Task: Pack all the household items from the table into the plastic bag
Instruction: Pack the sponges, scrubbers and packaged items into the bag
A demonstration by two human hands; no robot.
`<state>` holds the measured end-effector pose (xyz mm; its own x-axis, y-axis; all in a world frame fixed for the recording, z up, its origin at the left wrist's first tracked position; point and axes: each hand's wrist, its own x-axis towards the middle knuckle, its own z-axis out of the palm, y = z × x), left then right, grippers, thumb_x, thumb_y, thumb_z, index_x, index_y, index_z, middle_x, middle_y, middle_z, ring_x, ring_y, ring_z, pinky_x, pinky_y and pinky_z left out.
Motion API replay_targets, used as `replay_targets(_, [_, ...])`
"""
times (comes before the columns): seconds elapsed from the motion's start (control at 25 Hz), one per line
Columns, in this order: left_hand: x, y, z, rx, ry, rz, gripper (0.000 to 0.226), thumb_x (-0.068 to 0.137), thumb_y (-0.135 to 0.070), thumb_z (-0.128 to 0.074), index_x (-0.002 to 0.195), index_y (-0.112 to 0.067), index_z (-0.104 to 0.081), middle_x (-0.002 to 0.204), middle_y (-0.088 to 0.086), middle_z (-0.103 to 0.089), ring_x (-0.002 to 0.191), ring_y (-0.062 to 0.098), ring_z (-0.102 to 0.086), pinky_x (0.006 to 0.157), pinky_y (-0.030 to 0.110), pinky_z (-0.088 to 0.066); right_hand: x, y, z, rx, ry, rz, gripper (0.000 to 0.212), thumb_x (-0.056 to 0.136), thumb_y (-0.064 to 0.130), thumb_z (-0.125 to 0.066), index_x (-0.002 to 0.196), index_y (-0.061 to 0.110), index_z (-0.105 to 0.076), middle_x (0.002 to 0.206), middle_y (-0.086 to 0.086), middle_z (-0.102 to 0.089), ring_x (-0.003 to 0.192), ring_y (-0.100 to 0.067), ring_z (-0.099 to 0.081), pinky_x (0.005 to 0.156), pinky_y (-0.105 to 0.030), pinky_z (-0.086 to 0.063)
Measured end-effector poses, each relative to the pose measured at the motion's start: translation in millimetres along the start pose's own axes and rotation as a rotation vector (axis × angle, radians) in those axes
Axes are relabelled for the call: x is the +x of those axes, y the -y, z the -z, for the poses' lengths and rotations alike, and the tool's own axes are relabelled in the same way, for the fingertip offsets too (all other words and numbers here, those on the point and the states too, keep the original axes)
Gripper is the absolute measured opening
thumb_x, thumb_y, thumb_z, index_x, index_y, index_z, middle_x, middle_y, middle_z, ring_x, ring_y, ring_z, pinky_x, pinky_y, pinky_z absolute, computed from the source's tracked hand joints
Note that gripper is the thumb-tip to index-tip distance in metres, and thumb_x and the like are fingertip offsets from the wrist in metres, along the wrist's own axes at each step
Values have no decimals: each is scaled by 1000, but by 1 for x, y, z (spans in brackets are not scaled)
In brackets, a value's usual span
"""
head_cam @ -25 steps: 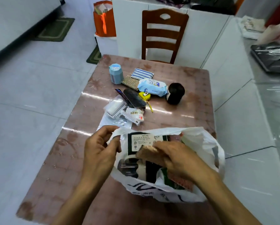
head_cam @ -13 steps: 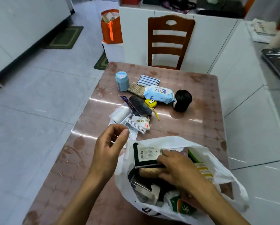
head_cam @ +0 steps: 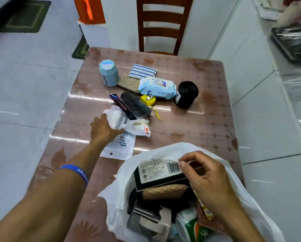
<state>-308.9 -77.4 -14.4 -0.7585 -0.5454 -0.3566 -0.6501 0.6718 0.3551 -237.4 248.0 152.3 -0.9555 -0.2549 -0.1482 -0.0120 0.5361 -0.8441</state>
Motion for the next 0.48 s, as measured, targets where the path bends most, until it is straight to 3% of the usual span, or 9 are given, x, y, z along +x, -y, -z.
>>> replay_targets(0.08, [-11,4,-2,-50,58,112,104,57,-70,-77,134,-9,-43,131,18,-54,115,38,-54,91,41,-48,-4,-2,1,12,-4,-49,5,88,27,-66,86,31,-68,85,11,-70,79,-9,-66,67,-39,-57])
replay_targets(0.16, [-36,6,5,-250,74,156,89,62,-60,-81,125,-6,-50,119,13,-60,103,32,-59,80,37,-48,-12,10,8,-142,23,9,7,89,31,-63,96,34,-65,93,17,-68,86,-5,-63,73,-34,-55])
replay_targets(0.24, [-71,17,24,-576,35,224,73,62,-55,-82,112,-8,-58,110,11,-66,91,27,-63,77,41,-52,-26,31,24,-449,44,276,20,87,37,-60,106,35,-62,106,20,-64,100,-5,-56,83,-29,-49])
replay_targets(0.32, [-112,28,60,-753,-47,222,57,62,-54,-81,97,-14,-62,103,14,-70,83,25,-67,78,46,-55,-40,48,47,-741,-48,460,41,78,48,-59,115,32,-59,116,11,-63,110,-15,-53,87,-35,-47])
replay_targets(0.36, [-130,29,81,-775,-91,194,55,63,-53,-81,97,-14,-62,104,14,-69,82,24,-66,78,46,-55,-43,51,60,-897,-91,397,53,75,57,-59,121,32,-55,121,6,-60,113,-22,-52,87,-41,-46])
replay_targets(0.4, [-150,26,103,-768,-123,150,58,63,-52,-81,103,-15,-62,106,15,-68,84,23,-66,79,46,-56,-43,53,76,-1047,-59,214,65,74,66,-57,129,33,-46,127,2,-55,116,-26,-51,88,-43,-45])
replay_targets(0.48, [-190,1,138,-732,-139,15,71,63,-54,-81,120,-19,-56,114,11,-66,93,25,-65,81,46,-57,-37,46,97,-1153,215,-215,77,73,71,-57,135,35,-29,134,0,-50,113,-27,-54,86,-39,-46])
